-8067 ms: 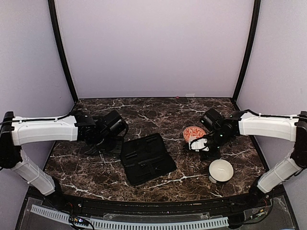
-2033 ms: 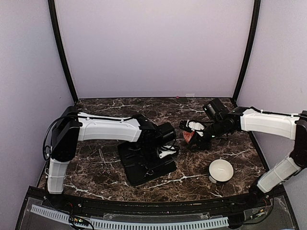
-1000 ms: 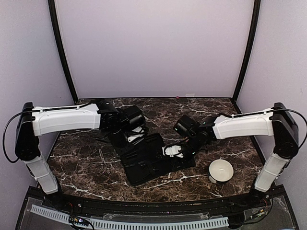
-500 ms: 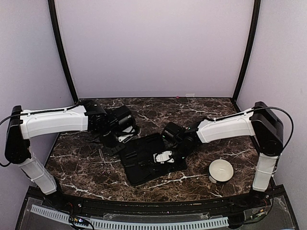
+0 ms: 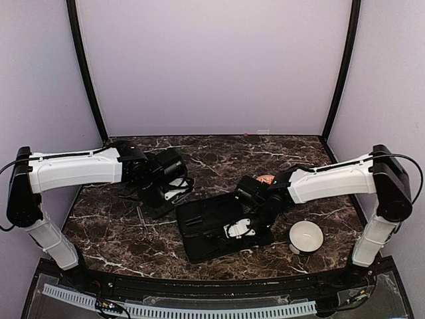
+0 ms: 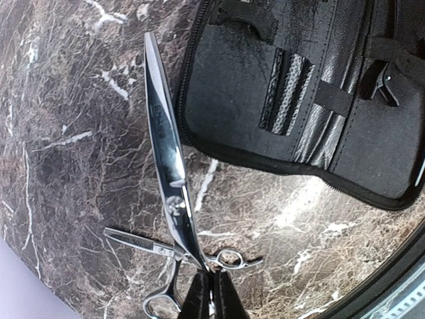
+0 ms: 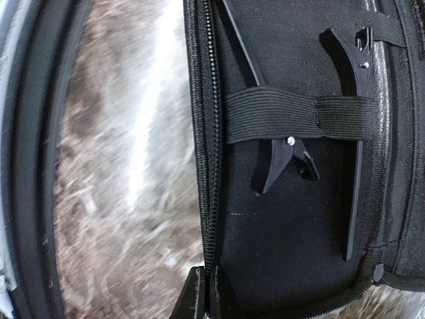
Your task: Sort the hair-cutting tools
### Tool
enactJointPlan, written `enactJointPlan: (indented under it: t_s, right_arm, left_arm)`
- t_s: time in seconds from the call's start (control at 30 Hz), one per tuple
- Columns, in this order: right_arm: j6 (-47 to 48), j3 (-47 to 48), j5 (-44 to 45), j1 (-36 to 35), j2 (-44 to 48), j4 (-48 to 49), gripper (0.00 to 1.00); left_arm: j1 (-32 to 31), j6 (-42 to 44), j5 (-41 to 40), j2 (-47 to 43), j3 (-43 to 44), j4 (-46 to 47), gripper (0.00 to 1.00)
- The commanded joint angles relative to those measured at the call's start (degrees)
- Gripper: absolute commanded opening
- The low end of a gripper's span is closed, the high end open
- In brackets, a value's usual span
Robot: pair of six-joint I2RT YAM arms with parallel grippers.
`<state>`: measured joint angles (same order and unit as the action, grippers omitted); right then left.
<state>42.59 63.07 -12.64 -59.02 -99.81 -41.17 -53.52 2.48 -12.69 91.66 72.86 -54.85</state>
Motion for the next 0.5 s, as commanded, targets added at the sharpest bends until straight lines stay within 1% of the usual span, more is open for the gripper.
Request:
enactJointPlan:
  t_s: [0.0,0.17,0.2,0.27,0.37,0.47]
  right_arm:
    - [-0.2,-2.2,-2.6,-0.5,4.0,-4.7,0.0]
    - [-0.8,-4.4,-1.4,-0.5,5.8,-3.2,0.01]
    - [-1.1,-4.3,-1.3,-0.4,6.2,-3.1,0.07]
    - [-1.0,-3.4,-2.0,-0.1,7.8,-4.2,0.14]
    - [-0.9,-0.4,-5.5,1.6,11.1,-7.3,0.26]
    - [-2.0,3.5,-10.5,5.8,12.0,-9.3,0.29]
  left_arm:
    - [-0.4,1.6,3.4,-1.5,-0.1,0.6,0.0]
    - [-2.2,1.7,4.4,1.4,1.2,0.2,0.0]
    - [-2.5,1.8,4.3,2.1,1.3,0.0,0.0]
    - [-3.1,1.8,3.5,3.4,1.8,-0.4,0.0]
    - [-3.4,2.1,2.7,4.1,1.6,-0.2,0.0]
    - [-3.5,3.1,1.8,4.4,1.3,0.6,0.0]
